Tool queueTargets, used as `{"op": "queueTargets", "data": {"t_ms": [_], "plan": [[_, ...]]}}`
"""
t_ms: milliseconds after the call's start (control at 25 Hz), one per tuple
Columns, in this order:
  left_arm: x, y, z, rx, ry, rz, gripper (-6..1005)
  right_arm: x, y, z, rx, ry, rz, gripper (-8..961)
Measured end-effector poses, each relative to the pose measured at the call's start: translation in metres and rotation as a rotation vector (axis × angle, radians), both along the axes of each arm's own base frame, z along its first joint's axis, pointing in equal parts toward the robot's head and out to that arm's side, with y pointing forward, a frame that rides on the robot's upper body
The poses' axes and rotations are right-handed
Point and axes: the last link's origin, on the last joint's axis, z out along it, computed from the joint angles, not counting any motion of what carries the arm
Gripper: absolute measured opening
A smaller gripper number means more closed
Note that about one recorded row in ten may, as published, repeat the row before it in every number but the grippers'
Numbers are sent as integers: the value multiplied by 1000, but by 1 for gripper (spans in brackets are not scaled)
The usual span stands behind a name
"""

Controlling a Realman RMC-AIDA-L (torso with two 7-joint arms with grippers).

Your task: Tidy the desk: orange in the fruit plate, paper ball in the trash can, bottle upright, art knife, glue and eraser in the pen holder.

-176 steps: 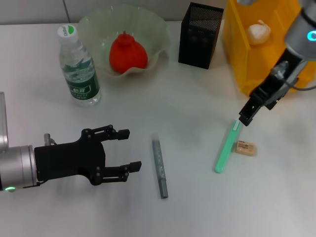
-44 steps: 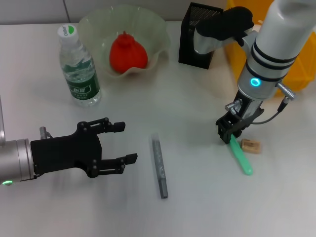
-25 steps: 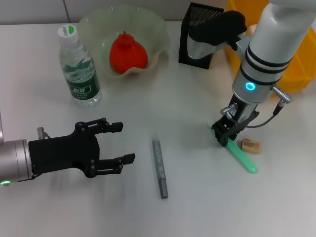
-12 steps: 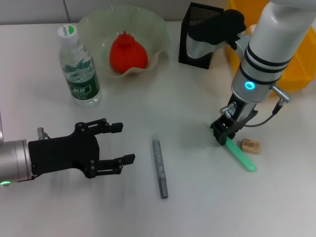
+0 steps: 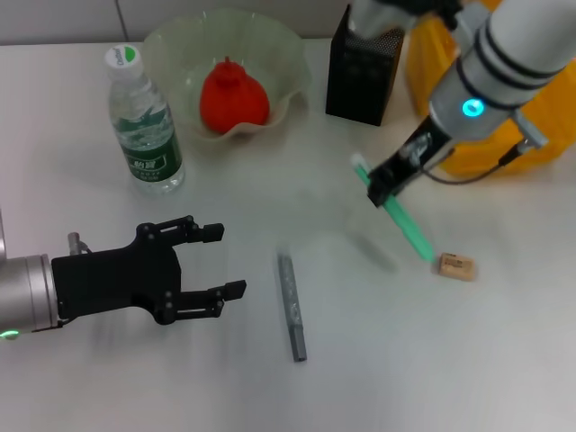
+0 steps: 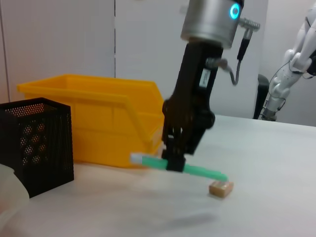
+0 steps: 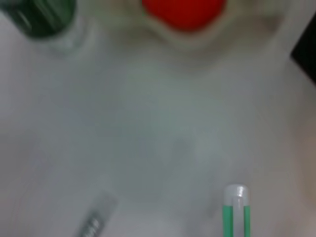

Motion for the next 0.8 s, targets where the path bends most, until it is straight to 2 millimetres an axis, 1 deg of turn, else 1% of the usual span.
{"op": "queueTargets", "data": {"t_ms": [40, 160, 200, 240, 320, 360, 400, 440, 560, 760, 800], "plan": [[0, 0, 0, 0, 0, 0, 802, 0, 0, 0, 0, 0, 0, 184], [0, 0, 0, 0, -3, 1, 802, -5, -1, 14, 17, 117, 30, 185], [1, 0, 0, 1, -7, 1, 802, -5, -1, 25, 37, 190, 57, 185], [1, 0, 0, 1, -7, 1, 802, -5, -1, 25, 37, 190, 57, 185], [2, 0, -1, 1, -11, -2, 802, -3, 0, 36, 59, 260, 87, 185], [3, 0, -1, 1, -14, -4, 802, -2, 0, 41, 71, 293, 102, 185], [3, 0, -1, 1, -15, -5, 802, 1, 0, 51, 95, 380, 138, 185], [4, 0, -1, 1, -18, -7, 802, 1, 0, 51, 95, 380, 138, 185], [6, 0, 0, 1, -29, -11, 802, 7, 2, 68, 146, 497, 198, 185], [8, 0, 1, -1, -47, -13, 802, 17, 7, 96, 271, 671, 304, 186], [9, 1, 1, 0, -51, -12, 802, 22, 11, 104, 322, 724, 354, 186]]}}
